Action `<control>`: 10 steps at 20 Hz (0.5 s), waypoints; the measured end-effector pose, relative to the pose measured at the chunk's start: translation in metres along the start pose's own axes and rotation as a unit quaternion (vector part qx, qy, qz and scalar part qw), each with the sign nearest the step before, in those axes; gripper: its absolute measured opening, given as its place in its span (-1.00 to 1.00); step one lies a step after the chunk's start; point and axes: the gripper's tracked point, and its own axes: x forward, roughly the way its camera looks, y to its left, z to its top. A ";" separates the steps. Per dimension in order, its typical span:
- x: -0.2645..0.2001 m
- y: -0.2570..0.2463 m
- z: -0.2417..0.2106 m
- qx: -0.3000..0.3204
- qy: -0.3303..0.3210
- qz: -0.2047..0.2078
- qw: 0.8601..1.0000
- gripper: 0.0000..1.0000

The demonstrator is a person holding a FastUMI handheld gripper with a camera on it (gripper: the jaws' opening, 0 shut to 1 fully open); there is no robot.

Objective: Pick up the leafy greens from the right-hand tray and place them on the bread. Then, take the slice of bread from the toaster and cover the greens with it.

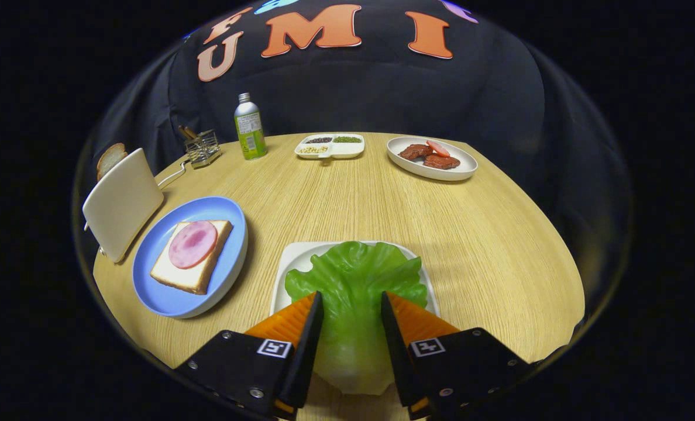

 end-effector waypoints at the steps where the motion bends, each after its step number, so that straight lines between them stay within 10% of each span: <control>1: -0.001 0.000 0.000 0.000 0.000 -0.001 1.000 0.04; 10: -0.006 -0.002 0.007 0.011 -0.008 -0.016 1.000 -0.95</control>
